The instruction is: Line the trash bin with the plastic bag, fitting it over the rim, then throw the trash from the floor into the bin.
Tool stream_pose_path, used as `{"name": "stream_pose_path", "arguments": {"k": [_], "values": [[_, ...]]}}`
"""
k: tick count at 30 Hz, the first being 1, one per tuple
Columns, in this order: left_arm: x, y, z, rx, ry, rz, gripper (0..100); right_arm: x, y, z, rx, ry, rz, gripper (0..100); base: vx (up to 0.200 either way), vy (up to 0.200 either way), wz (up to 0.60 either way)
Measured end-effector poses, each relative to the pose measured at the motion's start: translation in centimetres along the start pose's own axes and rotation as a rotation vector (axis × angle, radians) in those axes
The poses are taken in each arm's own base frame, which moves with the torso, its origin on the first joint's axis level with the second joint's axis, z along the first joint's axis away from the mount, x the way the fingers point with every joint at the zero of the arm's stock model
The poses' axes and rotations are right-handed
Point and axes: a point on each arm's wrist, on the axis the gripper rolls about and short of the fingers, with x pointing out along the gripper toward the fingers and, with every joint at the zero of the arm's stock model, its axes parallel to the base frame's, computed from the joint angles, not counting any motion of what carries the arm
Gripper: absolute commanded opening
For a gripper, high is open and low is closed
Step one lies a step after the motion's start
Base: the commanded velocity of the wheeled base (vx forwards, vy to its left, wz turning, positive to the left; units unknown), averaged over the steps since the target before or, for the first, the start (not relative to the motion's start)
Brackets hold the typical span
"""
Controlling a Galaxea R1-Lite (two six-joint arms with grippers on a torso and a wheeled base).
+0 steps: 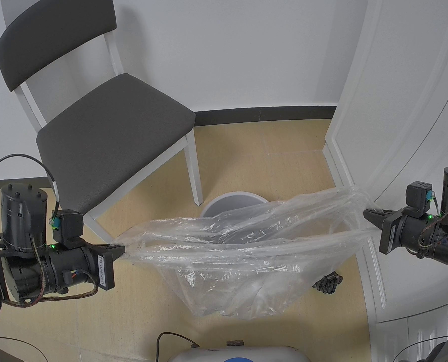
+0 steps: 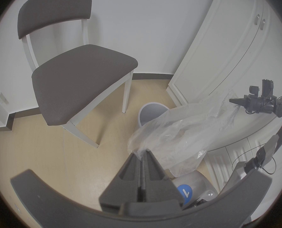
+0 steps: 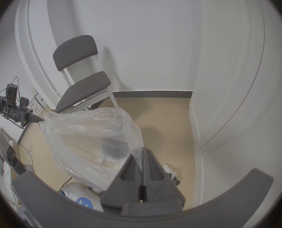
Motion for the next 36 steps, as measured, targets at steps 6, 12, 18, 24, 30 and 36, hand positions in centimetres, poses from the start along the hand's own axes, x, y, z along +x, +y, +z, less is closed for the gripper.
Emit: {"name": "stream_pose_path", "arguments": {"k": [6, 12, 18, 24, 30, 36], "values": [[0.1, 0.0, 0.0, 0.0, 0.002, 0.002, 0, 0.0, -0.1, -0.1, 0.0, 0.006, -0.005, 0, 0.0, 0.0, 0.0], [0.4, 0.0, 0.0, 0.003, 0.008, -0.001, 0, 0.1, -0.1, 0.0, 0.0, -0.001, -0.003, 0, 0.0, 0.0, 0.0], [1.2, -0.3, 0.7, 0.003, -0.016, -0.019, 0, 0.1, 0.1, 0.3, 0.005, -0.018, 0.042, 0, 0.0, 0.0, 0.0], [2.2, -0.9, 1.3, 0.005, -0.069, -0.047, 0, 0.0, 0.3, 0.5, 0.009, -0.025, 0.093, 0, 0.0, 0.0, 0.0], [4.4, -2.5, 2.3, 0.017, -0.17, -0.129, 0, 0.0, 1.4, 0.7, 0.042, -0.023, 0.208, 0, 0.0, 0.0, 0.0], [5.9, -4.7, 2.7, -0.033, -0.179, -0.215, 0, 0.4, 3.2, 1.1, 0.077, -0.006, 0.377, 0, 0.0, 0.0, 0.0]]}}
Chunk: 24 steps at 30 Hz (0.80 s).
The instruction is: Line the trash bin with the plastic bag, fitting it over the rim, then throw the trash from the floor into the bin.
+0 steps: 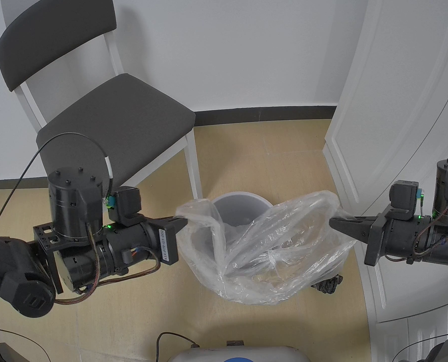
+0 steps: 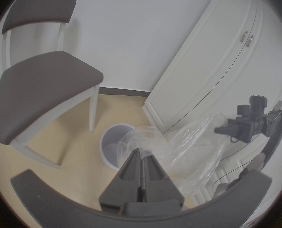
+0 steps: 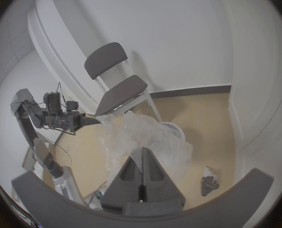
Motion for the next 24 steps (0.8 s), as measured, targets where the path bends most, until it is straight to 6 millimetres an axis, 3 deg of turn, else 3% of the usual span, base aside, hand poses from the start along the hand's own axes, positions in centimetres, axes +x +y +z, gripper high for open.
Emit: {"name": "stream_pose_path", "arguments": {"k": [10, 24], "values": [[1.1, -2.0, 0.4, -0.05, -0.053, -0.133, 0, 2.8, 2.2, 0.4, 0.114, -0.008, 0.128, 0, 0.0, 0.0, 0.0], [1.5, -2.4, 0.6, -0.12, -0.088, -0.163, 0, 5.8, 2.3, -0.1, 0.236, -0.049, 0.146, 0, 0.0, 0.0, 0.0]]}}
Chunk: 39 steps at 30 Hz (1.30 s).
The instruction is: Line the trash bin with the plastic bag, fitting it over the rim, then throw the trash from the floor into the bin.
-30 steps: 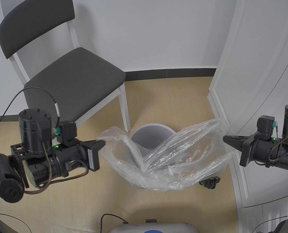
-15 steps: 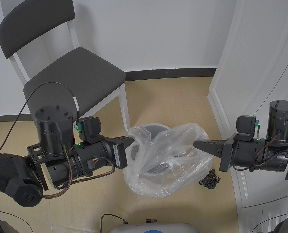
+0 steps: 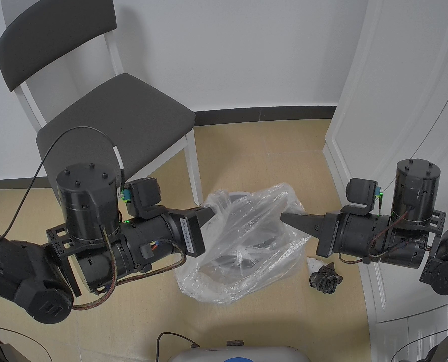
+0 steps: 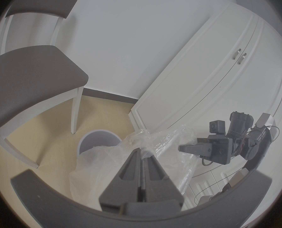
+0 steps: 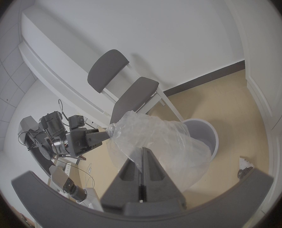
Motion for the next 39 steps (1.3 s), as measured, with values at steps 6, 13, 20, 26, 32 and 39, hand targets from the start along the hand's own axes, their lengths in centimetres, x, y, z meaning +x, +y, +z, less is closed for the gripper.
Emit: {"name": "stream_pose_path", "arguments": {"k": [6, 13, 20, 26, 32, 39], "values": [[0.1, -0.3, -0.1, 0.003, 0.002, -0.012, 0, 0.7, -0.2, 0.2, 0.02, -0.013, -0.033, 0, 0.0, 0.0, 0.0], [0.2, -0.5, -0.1, 0.004, 0.003, -0.015, 0, 1.3, -0.3, 0.4, 0.02, -0.02, -0.034, 0, 0.0, 0.0, 0.0], [0.4, -0.5, -0.3, 0.002, 0.01, -0.015, 0, 1.9, -0.4, 0.2, 0.023, -0.007, -0.037, 0, 0.0, 0.0, 0.0], [0.5, -0.4, -0.4, 0.002, 0.013, -0.013, 0, 2.3, -0.5, 0.0, 0.024, 0.002, -0.038, 0, 0.0, 0.0, 0.0], [0.5, -0.4, -0.4, 0.002, 0.015, -0.012, 0, 2.4, -0.6, -0.1, 0.025, 0.007, -0.039, 0, 0.0, 0.0, 0.0], [0.6, -0.3, -0.5, 0.001, 0.019, -0.009, 0, 2.5, -0.6, -0.3, 0.026, 0.013, -0.041, 0, 0.0, 0.0, 0.0]]}}
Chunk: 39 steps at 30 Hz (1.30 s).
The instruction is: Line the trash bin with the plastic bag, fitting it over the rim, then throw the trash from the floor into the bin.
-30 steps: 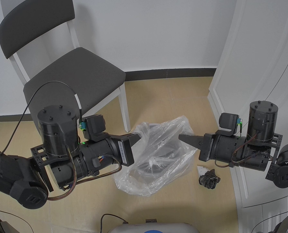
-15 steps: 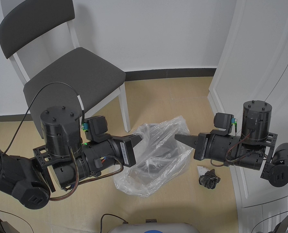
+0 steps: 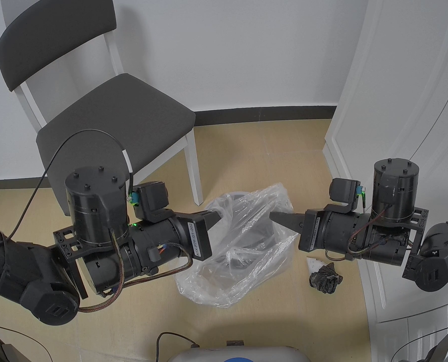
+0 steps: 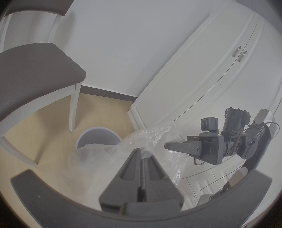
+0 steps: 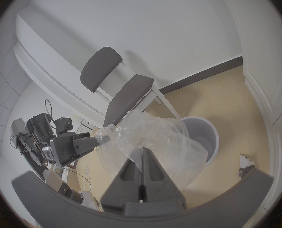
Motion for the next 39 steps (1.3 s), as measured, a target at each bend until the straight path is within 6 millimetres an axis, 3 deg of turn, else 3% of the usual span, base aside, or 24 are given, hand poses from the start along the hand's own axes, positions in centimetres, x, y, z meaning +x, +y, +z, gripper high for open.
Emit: {"name": "stream_pose_path", "arguments": {"k": [23, 39], "values": [[1.1, 1.0, -0.4, -0.008, 0.018, 0.033, 0, 2.5, -0.9, -1.3, 0.026, -0.021, -0.01, 0, 0.0, 0.0, 0.0], [1.3, 1.1, -0.5, -0.009, 0.022, 0.038, 0, 3.1, -1.2, -1.8, 0.032, -0.002, -0.018, 0, 0.0, 0.0, 0.0]]}}
